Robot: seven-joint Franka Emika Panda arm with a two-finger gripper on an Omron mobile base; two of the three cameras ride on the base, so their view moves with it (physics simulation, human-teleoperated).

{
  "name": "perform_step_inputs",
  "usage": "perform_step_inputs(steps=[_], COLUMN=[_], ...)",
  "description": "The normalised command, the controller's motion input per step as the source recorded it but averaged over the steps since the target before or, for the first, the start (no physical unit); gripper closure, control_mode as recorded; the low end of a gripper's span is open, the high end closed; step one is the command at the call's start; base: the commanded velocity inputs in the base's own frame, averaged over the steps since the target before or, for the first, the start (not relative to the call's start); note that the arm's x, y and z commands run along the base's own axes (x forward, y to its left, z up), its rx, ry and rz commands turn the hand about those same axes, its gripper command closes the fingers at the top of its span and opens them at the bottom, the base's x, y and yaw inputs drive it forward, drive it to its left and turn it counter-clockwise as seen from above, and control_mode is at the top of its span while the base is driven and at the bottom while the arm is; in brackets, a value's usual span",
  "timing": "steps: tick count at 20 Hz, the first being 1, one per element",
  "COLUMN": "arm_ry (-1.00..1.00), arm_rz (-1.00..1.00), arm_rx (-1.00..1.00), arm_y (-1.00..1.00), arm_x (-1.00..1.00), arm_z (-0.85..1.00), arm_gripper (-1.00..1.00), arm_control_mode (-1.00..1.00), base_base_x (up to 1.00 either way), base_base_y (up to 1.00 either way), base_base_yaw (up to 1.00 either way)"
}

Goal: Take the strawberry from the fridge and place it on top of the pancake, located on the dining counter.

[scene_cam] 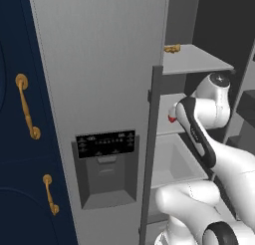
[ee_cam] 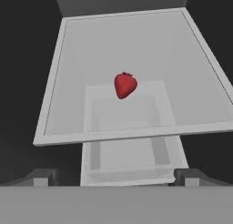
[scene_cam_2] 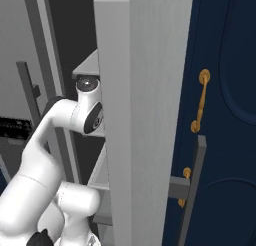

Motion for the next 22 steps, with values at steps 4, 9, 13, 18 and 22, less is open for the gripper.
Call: perform_step_inputs(steps=[4, 9, 13, 18, 22], arm_ry=[0.00, 0.00, 0.00, 0.00, 0.00], arm_rz=[0.00, 0.00, 0.00, 0.00, 0.00], arm_rx=[0.00, 0.00, 0.00, 0.00, 0.00], arm_y=[-0.01, -0.10, -0.08, -0.05, -0.04], arm_x=[0.53, 0.46, 0.41, 0.38, 0.38], arm_z=[-0.30, -0.23, -0.23, -0.21, -0.11], arm_gripper=[-1.00, -1.00, -1.00, -1.00, -1.00], arm_control_mode=[-1.00, -1.00, -1.00, -1.00, -1.00], base_base_x=[0.00, 0.00, 0.00, 0.00, 0.00], base_base_y=[0.00, 0.00, 0.00, 0.00, 0.00], base_base_yaw=[0.00, 0.00, 0.00, 0.00, 0.00])
